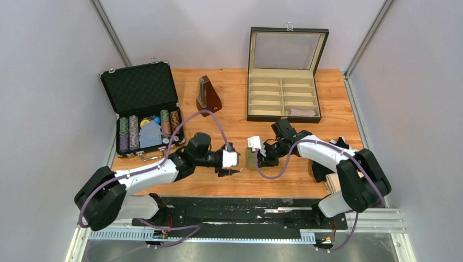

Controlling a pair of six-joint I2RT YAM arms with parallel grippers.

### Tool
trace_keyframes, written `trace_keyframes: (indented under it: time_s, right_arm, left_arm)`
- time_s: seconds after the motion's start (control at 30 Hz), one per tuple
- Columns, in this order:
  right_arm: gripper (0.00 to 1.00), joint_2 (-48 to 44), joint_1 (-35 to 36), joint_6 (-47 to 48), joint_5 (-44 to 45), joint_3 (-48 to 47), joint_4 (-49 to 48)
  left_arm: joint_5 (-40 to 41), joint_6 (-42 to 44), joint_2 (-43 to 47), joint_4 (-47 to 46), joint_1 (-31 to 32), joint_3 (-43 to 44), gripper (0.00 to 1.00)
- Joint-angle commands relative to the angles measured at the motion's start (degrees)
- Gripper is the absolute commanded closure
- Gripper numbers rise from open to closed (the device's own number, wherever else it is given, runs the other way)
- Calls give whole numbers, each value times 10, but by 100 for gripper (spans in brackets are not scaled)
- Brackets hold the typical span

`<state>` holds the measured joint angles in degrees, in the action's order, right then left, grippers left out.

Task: Roll the underwear
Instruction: Roll the underwear to the center of the board.

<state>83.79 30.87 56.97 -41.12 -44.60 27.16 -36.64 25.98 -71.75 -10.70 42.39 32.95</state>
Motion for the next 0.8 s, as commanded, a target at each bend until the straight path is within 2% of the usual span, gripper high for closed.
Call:
trace_keyframes:
  time_s: [0.0, 0.1, 0.23, 0.43, 0.6, 0.77]
  right_arm:
    - [97, 28, -23, -35, -79, -40, 85]
    - [97, 39, -28, -39, -84, -45, 86]
    - [97, 37, -28, -39, -85, -47, 85]
    - [97, 38, -32, -57, -79, -46, 68]
    - [97, 38, -34, -75, -81, -45, 54]
    - [97, 35, -34, -92, -75, -42, 40]
  left_arm:
    - [85, 217, 16, -155, 56, -52, 27]
    - [65, 260, -27, -188, 67, -50, 27]
    - [38, 275, -85, -211, 78, -31, 27]
    - [-6, 245, -140, -196, 91, 2, 30]
    - [-9, 216, -171, -183, 96, 14, 31]
    - [-9, 228, -202, -159, 105, 33, 40]
